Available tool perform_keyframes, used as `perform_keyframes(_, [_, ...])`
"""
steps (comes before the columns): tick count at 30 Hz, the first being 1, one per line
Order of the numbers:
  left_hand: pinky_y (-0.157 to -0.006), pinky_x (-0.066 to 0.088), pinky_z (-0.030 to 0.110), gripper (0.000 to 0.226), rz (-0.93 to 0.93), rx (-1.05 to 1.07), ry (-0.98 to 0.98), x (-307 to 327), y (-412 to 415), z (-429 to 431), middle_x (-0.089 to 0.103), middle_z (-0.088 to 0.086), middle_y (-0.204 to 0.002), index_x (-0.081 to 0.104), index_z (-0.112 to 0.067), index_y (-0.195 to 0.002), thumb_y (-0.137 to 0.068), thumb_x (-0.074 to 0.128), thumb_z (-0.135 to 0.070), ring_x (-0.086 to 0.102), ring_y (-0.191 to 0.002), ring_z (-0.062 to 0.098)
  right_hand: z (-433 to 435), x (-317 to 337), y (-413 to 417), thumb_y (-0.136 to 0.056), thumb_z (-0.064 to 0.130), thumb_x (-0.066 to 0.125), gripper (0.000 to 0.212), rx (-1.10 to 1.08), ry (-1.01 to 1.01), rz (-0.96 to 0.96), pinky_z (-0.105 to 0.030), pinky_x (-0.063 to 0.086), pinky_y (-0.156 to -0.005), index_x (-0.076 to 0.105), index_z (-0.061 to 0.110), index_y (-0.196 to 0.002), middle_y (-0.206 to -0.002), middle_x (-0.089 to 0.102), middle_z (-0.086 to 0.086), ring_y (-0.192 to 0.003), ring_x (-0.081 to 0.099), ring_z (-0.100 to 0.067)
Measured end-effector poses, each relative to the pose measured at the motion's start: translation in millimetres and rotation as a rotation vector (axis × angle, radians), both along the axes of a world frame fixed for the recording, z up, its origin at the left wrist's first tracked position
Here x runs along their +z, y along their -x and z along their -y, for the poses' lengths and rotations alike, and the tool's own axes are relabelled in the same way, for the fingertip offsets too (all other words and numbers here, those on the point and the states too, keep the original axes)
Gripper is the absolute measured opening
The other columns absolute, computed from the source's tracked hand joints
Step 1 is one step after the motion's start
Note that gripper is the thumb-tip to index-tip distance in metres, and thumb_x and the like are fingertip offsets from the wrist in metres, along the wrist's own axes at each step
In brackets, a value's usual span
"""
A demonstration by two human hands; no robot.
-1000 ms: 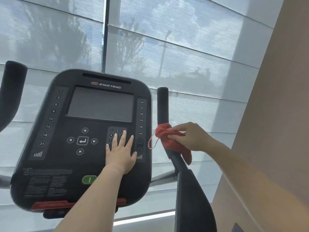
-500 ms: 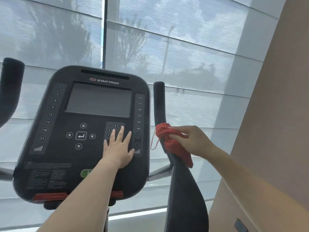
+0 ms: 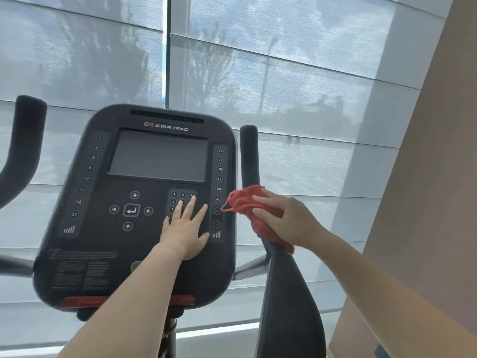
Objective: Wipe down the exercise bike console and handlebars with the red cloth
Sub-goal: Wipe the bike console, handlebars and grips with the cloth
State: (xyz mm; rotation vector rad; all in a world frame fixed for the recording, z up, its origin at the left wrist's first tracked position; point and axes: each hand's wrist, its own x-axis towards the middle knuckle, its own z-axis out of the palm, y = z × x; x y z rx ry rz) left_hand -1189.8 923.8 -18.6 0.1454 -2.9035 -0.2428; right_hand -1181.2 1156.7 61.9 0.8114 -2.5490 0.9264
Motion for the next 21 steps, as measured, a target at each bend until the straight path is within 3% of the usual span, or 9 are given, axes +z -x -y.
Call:
perform_keyframes(4, [-0.116,0.008,0.048,0.068,0.007,-0.007,-0.014,2,1,0,-0.022,-0.007,-0.156,-0.003,-0.036,-0.15,-0.096,0.037,-0.046,-0.015,-0.145,0.022,-6,7,-3,-0.077,0.052,0.066,0.052,0.046,-0.239,0.02,-0.02,0.029,-0.105,0.057,0.035,-0.125,-0.139,0.042,0.02,-0.127,0.042,-0.002])
perform_keyframes(7, [-0.116,0.008,0.048,0.068,0.011,-0.008,-0.013,3,0,1,-0.022,-0.007,-0.156,-0.002,-0.036,-0.15,-0.096,0.037,-0.046,-0.015,-0.145,0.022,-11,19,-5,-0.073,0.043,0.073,0.042,0.057,-0.271,0.035,-0.017,0.037,-0.097,0.064,0.038,-0.113,-0.129,0.055,0.019,-0.111,0.054,0.001])
perform_keyframes(10, [-0.117,0.008,0.048,0.067,0.013,-0.011,-0.017,3,0,1,-0.021,-0.007,-0.156,-0.002,-0.036,-0.15,-0.096,0.036,-0.046,-0.015,-0.145,0.022,-11,25,-4,-0.073,0.029,0.075,0.02,0.068,-0.191,-0.011,-0.009,0.042,-0.081,0.073,0.038,-0.092,-0.1,0.07,0.018,-0.086,0.06,0.009])
perform_keyframes(12, [-0.117,0.009,0.047,0.067,0.008,-0.011,-0.018,3,0,1,-0.021,-0.007,-0.157,-0.002,-0.036,-0.15,-0.096,0.037,-0.046,-0.014,-0.145,0.022,-11,30,-1,-0.073,0.027,0.076,0.016,0.05,-0.135,-0.047,-0.007,0.041,-0.075,0.073,0.038,-0.085,-0.091,0.071,0.018,-0.082,0.061,0.01])
perform_keyframes(15, [-0.117,0.009,0.047,0.067,0.004,-0.011,-0.013,2,0,0,-0.021,-0.007,-0.157,-0.001,-0.036,-0.15,-0.096,0.037,-0.046,-0.014,-0.145,0.022,-10,49,11,-0.073,0.024,0.077,0.019,0.009,0.091,-0.15,-0.012,0.045,-0.081,0.072,0.04,-0.083,-0.088,0.071,0.018,-0.086,0.064,0.003])
perform_keyframes(17, [-0.117,0.009,0.048,0.067,0.006,-0.009,-0.008,2,0,0,-0.022,-0.007,-0.156,-0.002,-0.036,-0.15,-0.096,0.037,-0.046,-0.015,-0.145,0.023,-5,68,18,-0.074,0.022,0.077,0.02,0.002,0.244,-0.239,-0.022,0.049,-0.088,0.072,0.038,-0.086,-0.09,0.071,0.016,-0.09,0.065,-0.002])
perform_keyframes(21, [-0.117,0.008,0.048,0.068,0.014,-0.008,-0.007,3,0,-1,-0.023,-0.006,-0.156,-0.004,-0.036,-0.15,-0.096,0.036,-0.045,-0.016,-0.145,0.024,17,112,35,-0.076,0.022,0.075,0.018,0.011,0.377,-0.375,-0.026,0.05,-0.089,0.074,0.028,-0.093,-0.095,0.07,0.012,-0.091,0.065,-0.006])
